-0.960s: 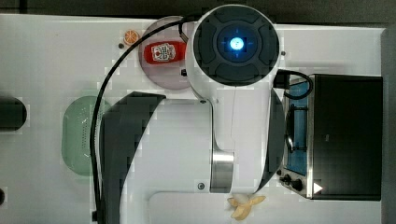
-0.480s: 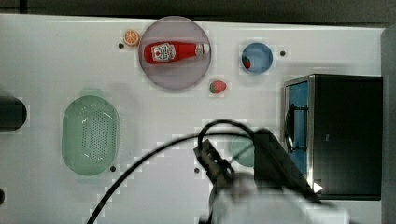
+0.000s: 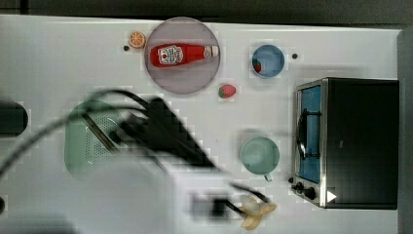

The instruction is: Drag strainer left to right.

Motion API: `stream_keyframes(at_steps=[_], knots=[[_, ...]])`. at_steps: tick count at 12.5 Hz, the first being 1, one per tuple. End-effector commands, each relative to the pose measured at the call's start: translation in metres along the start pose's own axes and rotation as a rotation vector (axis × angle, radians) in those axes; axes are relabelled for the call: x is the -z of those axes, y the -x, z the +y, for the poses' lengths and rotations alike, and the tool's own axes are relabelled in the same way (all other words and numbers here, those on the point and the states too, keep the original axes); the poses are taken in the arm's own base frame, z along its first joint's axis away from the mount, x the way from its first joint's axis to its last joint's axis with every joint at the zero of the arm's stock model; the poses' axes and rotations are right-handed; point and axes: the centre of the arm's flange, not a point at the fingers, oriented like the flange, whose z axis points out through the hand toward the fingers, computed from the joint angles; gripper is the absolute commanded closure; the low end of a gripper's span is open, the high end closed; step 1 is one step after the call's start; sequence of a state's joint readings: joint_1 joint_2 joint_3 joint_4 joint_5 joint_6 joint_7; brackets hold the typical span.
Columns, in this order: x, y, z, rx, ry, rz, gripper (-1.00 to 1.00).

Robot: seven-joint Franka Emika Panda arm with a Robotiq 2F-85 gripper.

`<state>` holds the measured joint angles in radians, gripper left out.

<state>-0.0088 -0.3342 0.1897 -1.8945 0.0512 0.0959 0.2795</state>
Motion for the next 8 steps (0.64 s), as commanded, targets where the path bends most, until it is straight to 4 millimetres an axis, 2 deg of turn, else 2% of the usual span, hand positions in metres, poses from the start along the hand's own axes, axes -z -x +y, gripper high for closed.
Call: stream_keyframes(at_steps=[1,3,5,8], knots=[[-0.117,0.077,-0.072,-0.16,0.178,-0.074,-1.0],[-0.16,0.116,-0.101,-0.299,0.195,-0.08,-1.0],[-0.206,0.149,-0.122,-0.441,0.209,-0.096,-1.0],[-0.278,0.174,-0.133,-0.546,0.222,-0.143,-1.0]])
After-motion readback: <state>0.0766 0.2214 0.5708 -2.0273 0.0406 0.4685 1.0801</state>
